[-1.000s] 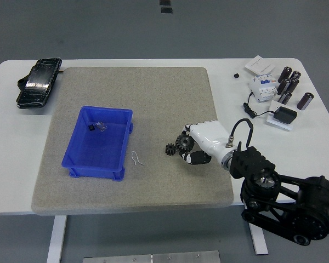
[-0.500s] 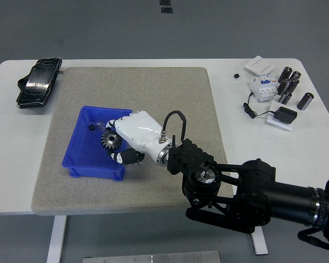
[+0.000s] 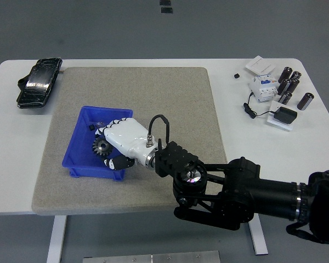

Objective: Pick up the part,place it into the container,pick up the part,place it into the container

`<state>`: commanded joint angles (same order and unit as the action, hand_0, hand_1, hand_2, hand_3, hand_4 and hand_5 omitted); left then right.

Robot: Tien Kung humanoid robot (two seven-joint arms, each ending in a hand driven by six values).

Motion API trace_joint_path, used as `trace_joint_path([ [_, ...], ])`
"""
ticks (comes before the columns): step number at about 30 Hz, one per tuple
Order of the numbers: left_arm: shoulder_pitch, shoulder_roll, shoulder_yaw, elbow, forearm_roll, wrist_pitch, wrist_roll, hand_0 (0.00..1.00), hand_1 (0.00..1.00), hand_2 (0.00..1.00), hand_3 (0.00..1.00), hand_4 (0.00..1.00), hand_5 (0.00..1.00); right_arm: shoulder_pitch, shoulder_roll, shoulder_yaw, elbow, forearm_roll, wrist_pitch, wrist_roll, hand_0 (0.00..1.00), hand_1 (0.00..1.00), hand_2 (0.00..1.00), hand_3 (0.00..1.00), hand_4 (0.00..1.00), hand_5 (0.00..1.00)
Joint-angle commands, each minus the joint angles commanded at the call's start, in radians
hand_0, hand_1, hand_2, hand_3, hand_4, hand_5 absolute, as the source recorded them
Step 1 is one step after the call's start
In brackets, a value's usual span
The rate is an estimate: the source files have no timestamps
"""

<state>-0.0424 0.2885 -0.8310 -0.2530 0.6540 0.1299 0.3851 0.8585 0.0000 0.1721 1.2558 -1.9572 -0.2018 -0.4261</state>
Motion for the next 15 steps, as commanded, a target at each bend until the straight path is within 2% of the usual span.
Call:
trace_joint_path([
  [4,-0.001,0.0,0.001,0.0,0.0,-0.001,0.0,0.68,0.635,0.606,0.587,0.658,0.295,0.0,0.0,0.004,0.009,0.002,-0.001,0.014,0.998,0.996,0.976,0.956,0.885,0.457],
  [5,-0.001,0.0,0.001,0.0,0.0,-0.001,0.0,0.68,0.635,0.606,0.587,0.658,0.295,0.0,0.0,0.006,0.013,0.003,-0.004,0.017,0.998,0.998,0.99,0.979,0.926,0.446],
  [8,-0.003,-0.001,0.003,0.0,-0.001,-0.002,-0.001,0.68,0.635,0.606,0.587,0.658,0.295,-0.005,0.0,0.018,0.024,0.013,-0.022,0.028,0.998,0.998,0.99,0.979,0.926,0.446],
  [12,-0.004,-0.001,0.003,0.001,-0.003,-0.001,-0.003,0.68,0.635,0.603,0.583,0.659,0.296,-0.034,-0.002,0.081,0.069,0.057,-0.084,0.047,0.998,0.983,0.959,0.959,0.912,0.428],
  [15,-0.004,-0.002,0.003,0.001,-0.002,-0.001,-0.003,0.68,0.635,0.603,0.583,0.659,0.296,-0.069,-0.043,0.147,0.134,0.003,-0.125,0.01,0.998,0.983,0.959,0.959,0.912,0.428],
])
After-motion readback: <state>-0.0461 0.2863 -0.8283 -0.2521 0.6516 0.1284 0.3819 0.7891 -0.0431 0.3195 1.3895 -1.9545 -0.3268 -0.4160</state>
